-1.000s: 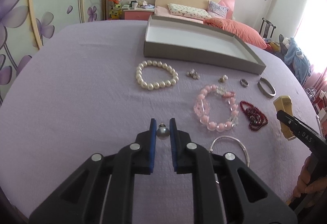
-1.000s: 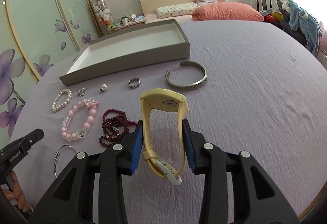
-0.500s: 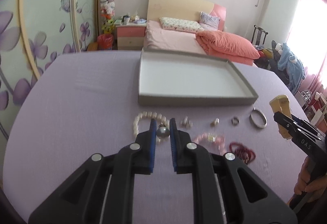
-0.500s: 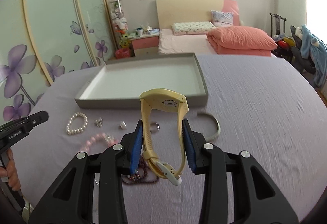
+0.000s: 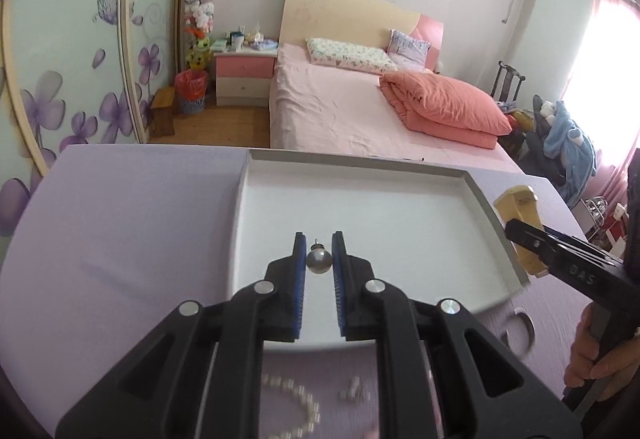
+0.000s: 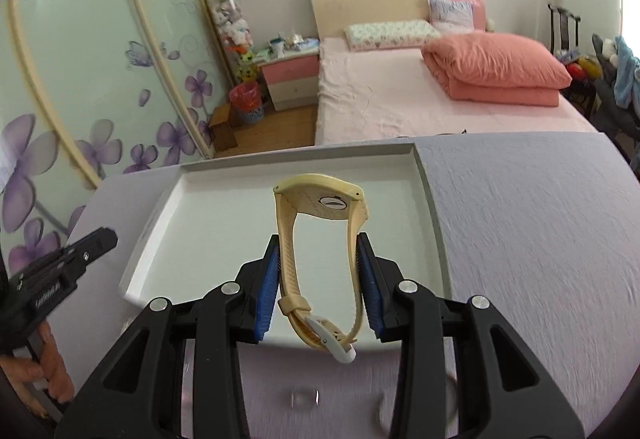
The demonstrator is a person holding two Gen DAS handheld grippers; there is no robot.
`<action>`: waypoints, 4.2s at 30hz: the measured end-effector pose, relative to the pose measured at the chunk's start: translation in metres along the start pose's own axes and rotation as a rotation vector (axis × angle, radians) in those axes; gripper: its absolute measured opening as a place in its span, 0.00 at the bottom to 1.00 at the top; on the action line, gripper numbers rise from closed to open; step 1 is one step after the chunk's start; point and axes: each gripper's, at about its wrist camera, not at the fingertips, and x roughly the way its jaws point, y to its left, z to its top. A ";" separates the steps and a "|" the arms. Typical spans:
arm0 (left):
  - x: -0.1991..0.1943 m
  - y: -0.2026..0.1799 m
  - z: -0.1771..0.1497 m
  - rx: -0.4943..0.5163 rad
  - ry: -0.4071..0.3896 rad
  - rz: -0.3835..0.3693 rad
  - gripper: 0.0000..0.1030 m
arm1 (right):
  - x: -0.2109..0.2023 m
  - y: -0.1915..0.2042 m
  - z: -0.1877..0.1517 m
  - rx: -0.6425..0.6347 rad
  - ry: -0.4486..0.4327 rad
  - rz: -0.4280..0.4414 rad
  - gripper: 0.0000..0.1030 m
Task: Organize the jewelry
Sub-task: 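Carry the pearl earring and yellow watch into the grey tray and release both, then withdraw both tools from the tray back over the jewelry, then grasp the dark red bead necklace with the right tool while the left tool grasps the silver bangle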
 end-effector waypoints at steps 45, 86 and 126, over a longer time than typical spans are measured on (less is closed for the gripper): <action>-0.127 0.021 -0.107 0.005 -0.190 0.070 0.95 | -0.107 -0.006 -0.116 -0.091 -0.135 -0.003 0.74; -0.162 -0.009 -0.233 0.087 -0.159 -0.025 0.98 | -0.072 0.042 -0.206 -0.167 0.062 -0.086 0.70; -0.111 -0.056 -0.248 0.177 0.034 -0.050 0.98 | -0.122 -0.012 -0.183 -0.052 -0.063 0.068 0.09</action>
